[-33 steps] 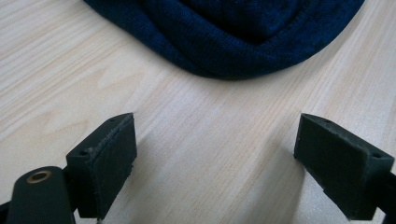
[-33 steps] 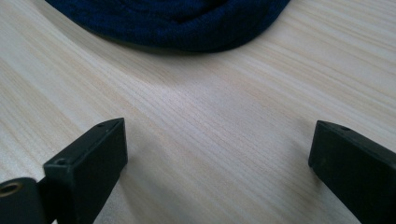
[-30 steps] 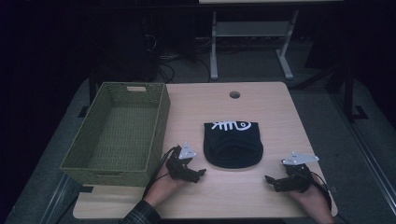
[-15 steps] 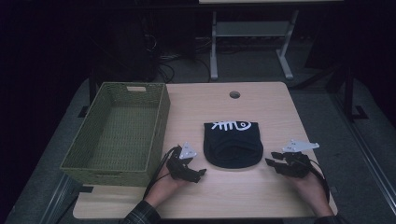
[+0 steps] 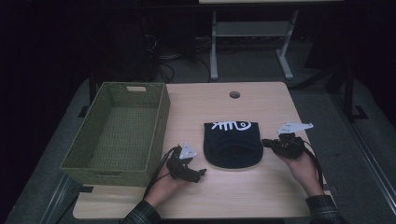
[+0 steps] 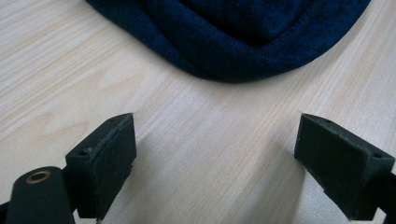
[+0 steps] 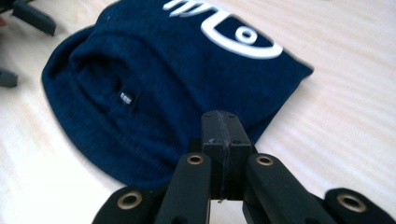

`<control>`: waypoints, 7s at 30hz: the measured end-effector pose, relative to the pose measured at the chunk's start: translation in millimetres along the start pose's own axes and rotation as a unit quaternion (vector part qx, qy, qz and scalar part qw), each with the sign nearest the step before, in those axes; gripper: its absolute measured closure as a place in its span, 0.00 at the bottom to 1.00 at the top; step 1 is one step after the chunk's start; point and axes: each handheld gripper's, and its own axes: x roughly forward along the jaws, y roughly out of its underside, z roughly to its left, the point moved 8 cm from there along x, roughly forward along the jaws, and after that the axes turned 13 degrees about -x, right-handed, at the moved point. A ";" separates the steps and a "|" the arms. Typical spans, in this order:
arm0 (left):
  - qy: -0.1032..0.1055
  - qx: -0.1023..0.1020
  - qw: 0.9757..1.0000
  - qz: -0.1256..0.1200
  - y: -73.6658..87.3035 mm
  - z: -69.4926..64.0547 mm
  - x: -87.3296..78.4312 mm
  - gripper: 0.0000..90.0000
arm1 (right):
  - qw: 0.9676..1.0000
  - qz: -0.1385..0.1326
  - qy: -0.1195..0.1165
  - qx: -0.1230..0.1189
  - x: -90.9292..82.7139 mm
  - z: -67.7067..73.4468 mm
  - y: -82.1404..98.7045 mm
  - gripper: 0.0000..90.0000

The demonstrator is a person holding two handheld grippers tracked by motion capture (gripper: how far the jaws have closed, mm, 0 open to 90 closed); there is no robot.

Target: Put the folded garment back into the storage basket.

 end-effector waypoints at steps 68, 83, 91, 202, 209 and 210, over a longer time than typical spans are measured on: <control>0.001 -0.004 1.000 -0.002 -0.3 -0.6 0.3 0.13 | 0.995 0.063 -0.015 0.070 105.7 -84.4 -20.1 1.00; 0.001 -0.003 1.000 -0.002 -0.2 -0.5 0.1 0.13 | 0.996 0.057 -0.037 0.062 86.3 -72.1 -4.5 1.00; -0.002 -0.004 1.000 0.002 -0.1 -0.6 -0.4 0.13 | 0.996 0.056 -0.042 0.049 75.7 -62.4 2.8 1.00; 0.024 0.088 0.982 0.164 -60.2 -7.5 15.1 0.15 | 0.995 0.044 0.069 0.050 -6.8 24.0 80.2 0.14; 0.024 0.098 0.975 0.199 -54.3 -2.8 33.0 0.15 | 0.995 0.044 0.069 0.050 -6.8 24.0 80.2 0.14; 0.027 0.099 0.974 0.202 -53.3 -2.6 34.7 0.15 | 0.995 0.044 0.069 0.050 -6.8 24.0 80.2 0.14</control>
